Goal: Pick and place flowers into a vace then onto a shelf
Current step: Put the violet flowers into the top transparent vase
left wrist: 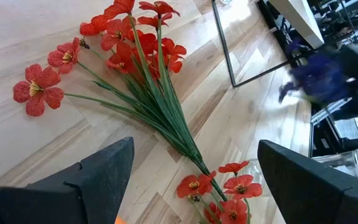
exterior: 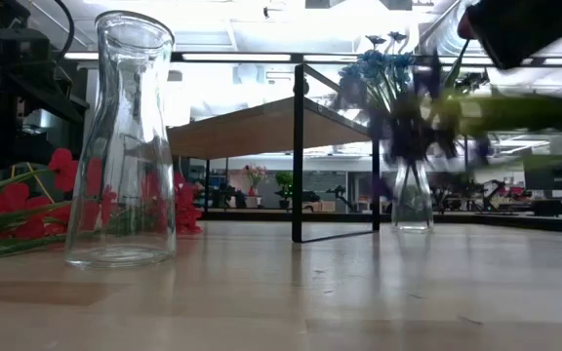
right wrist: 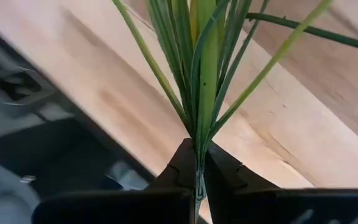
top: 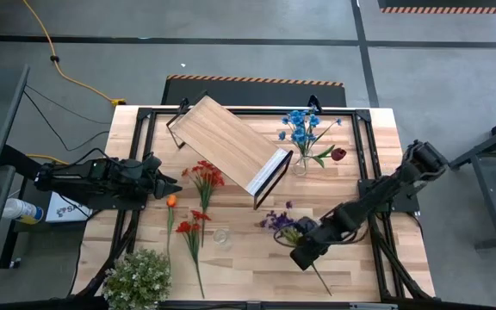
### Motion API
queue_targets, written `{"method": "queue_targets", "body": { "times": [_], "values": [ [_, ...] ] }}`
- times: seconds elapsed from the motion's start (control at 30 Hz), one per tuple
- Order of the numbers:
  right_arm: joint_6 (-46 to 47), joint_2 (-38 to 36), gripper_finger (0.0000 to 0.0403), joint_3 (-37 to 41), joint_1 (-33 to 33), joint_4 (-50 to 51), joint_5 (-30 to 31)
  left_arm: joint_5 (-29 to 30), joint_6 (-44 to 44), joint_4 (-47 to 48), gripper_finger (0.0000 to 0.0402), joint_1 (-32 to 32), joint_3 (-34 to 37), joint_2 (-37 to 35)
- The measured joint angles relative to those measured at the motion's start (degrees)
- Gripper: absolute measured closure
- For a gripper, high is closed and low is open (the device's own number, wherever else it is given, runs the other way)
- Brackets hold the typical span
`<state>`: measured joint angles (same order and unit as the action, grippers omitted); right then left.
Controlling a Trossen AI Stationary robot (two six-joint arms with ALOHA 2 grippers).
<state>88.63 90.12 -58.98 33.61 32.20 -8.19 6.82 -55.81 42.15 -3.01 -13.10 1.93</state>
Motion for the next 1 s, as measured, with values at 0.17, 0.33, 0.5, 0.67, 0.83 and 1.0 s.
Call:
{"method": "queue_targets", "body": {
  "times": [0.17,0.33,0.5,0.67,0.83,1.0],
  "values": [
    [1.1,-6.3,0.0395,0.0,0.0,-0.3,6.2,0.0,0.0,0.0,0.0025,0.0,0.0,0.0],
    [-0.7,-12.1,0.0398,0.0,0.0,-2.4,13.9,0.0,0.0,0.0,0.0025,0.0,0.0,0.0],
    [-4.8,-16.4,0.0395,-0.1,0.2,-6.6,21.3,0.0,0.0,0.0,0.0025,0.0,0.0,0.0],
    [-12.0,-18.6,0.0399,-0.1,0.2,-13.3,27.0,0.0,0.0,0.0,0.0025,0.0,0.0,0.0],
    [-20.0,-19.6,0.0397,-0.1,0.2,-20.0,32.2,0.0,0.0,0.0,0.0025,0.0,0.0,0.0],
    [-28.2,-20.1,0.0397,-0.1,0.2,-27.1,35.5,0.0,0.0,0.0,0.0025,0.0,0.0,0.0]
  ]
}}
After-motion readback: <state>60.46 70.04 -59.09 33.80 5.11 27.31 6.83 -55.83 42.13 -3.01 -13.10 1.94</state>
